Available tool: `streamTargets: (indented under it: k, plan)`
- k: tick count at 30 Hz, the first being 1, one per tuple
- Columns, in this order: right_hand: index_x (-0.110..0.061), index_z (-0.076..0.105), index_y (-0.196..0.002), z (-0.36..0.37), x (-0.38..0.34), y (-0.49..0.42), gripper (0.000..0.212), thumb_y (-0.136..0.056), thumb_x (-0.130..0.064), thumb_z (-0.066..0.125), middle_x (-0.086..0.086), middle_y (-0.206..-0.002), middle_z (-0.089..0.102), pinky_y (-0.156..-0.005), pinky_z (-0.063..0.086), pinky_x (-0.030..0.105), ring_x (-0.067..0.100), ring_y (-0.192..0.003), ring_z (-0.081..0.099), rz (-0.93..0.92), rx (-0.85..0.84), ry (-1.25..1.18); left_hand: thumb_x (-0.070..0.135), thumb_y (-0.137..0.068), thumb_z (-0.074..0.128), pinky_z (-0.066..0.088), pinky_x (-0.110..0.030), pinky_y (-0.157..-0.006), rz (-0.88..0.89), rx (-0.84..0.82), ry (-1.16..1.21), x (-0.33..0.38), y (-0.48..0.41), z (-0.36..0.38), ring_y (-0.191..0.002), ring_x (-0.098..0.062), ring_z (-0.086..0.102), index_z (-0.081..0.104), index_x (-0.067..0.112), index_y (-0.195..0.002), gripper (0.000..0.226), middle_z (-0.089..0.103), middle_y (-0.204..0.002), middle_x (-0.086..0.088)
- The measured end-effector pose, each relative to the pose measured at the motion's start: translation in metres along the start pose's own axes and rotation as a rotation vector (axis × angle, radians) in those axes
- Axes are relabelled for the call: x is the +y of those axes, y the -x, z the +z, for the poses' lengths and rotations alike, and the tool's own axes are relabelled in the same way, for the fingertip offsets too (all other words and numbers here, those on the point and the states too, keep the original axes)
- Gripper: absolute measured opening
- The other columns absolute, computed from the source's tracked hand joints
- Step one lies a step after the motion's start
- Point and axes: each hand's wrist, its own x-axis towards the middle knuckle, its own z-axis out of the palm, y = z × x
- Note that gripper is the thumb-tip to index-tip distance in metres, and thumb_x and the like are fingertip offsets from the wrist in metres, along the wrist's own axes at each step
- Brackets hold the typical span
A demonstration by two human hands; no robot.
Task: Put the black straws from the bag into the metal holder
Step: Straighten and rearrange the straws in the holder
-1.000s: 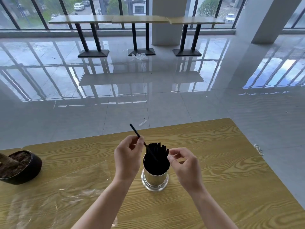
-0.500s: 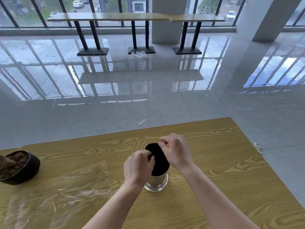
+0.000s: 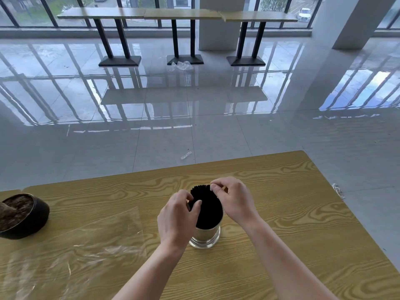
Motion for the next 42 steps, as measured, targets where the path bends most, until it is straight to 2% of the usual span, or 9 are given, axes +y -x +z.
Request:
streamTargets:
  k: [6,12,20,24,29,33,36,39,42]
  plan:
    - [-0.031,0.075,-0.114,-0.003,-0.004,-0.004,0.021,-0.097,-0.036,0.064,-0.009,-0.102,0.071,-0.084,0.052,0.033,0.013,-0.101,0.059,-0.031,-0.052,0.002,0.039,-0.085,0.07,0.041,-0.024,-0.055,0.121,0.009,0.006,0.0,-0.006,0.001,-0.084,-0.009,0.057,0.055,0.04,-0.126,0.044,0.055,-0.1,0.015]
    - [-0.025,0.078,-0.101,-0.002,-0.01,-0.013,0.016,-0.096,-0.03,0.064,-0.008,-0.099,0.075,-0.076,0.047,0.026,0.012,-0.094,0.065,-0.019,-0.07,0.107,0.03,-0.085,0.07,0.043,-0.025,-0.05,0.253,0.023,-0.12,-0.003,-0.009,0.003,-0.088,-0.016,0.062,0.066,0.037,-0.113,0.029,0.061,-0.098,0.009]
    - [-0.023,0.079,-0.086,-0.011,-0.019,-0.027,0.008,-0.088,-0.025,0.072,-0.011,-0.084,0.075,-0.072,0.056,0.023,0.005,-0.082,0.068,0.115,-0.203,0.101,0.023,-0.084,0.064,0.046,-0.025,-0.055,0.18,0.003,-0.038,-0.006,-0.004,0.006,-0.088,-0.014,0.062,0.061,0.035,-0.124,0.042,0.06,-0.103,0.011]
    - [-0.022,0.078,-0.091,-0.013,-0.023,-0.029,0.006,-0.088,-0.022,0.073,-0.01,-0.088,0.075,-0.074,0.055,0.023,0.007,-0.085,0.068,0.08,-0.203,0.141,0.023,-0.084,0.063,0.042,-0.024,-0.056,0.126,0.001,0.024,-0.008,-0.002,0.005,-0.083,-0.01,0.061,0.059,0.036,-0.125,0.043,0.059,-0.105,0.016]
    - [-0.023,0.077,-0.091,-0.012,-0.024,-0.028,0.008,-0.09,-0.019,0.07,-0.011,-0.083,0.076,-0.062,0.042,0.01,0.005,-0.075,0.066,0.028,-0.033,0.104,0.021,-0.082,0.065,0.037,-0.021,-0.054,0.134,0.015,0.034,-0.007,0.0,0.003,-0.074,-0.009,0.057,0.06,0.034,-0.125,0.045,0.059,-0.104,0.016]
    - [-0.017,0.078,-0.096,-0.024,-0.027,-0.027,0.01,-0.09,-0.013,0.071,-0.006,-0.085,0.076,-0.074,0.057,0.026,0.01,-0.077,0.069,-0.062,0.2,-0.045,0.02,-0.082,0.066,0.037,-0.019,-0.053,0.13,0.036,0.051,-0.008,0.001,0.0,-0.076,-0.007,0.057,0.064,0.034,-0.117,0.038,0.059,-0.099,0.017]
    - [-0.019,0.077,-0.099,-0.046,-0.029,-0.027,0.013,-0.09,-0.013,0.07,-0.006,-0.083,0.075,-0.072,0.062,0.033,0.011,-0.076,0.072,-0.108,0.43,-0.202,0.017,-0.083,0.069,0.038,-0.018,-0.052,0.128,0.064,0.085,-0.004,0.003,-0.005,-0.068,-0.003,0.055,0.071,0.03,-0.099,0.021,0.06,-0.084,0.018]
    - [-0.028,0.074,-0.099,-0.069,-0.032,-0.026,0.013,-0.09,-0.023,0.066,-0.006,-0.08,0.075,-0.066,0.061,0.031,0.013,-0.074,0.074,-0.153,0.603,-0.361,0.019,-0.083,0.069,0.044,-0.02,-0.054,0.101,0.078,0.185,0.007,0.004,-0.012,-0.065,0.0,0.057,0.073,0.032,-0.086,0.013,0.064,-0.075,0.02]
    - [-0.025,0.074,-0.096,-0.07,-0.035,-0.021,0.012,-0.09,-0.018,0.066,-0.001,-0.073,0.077,-0.061,0.06,0.024,0.014,-0.067,0.076,-0.101,0.623,-0.57,0.029,-0.082,0.068,0.05,-0.025,-0.057,0.08,0.092,0.344,0.021,0.004,-0.019,-0.063,0.0,0.059,0.075,0.031,-0.081,0.008,0.067,-0.069,0.021]
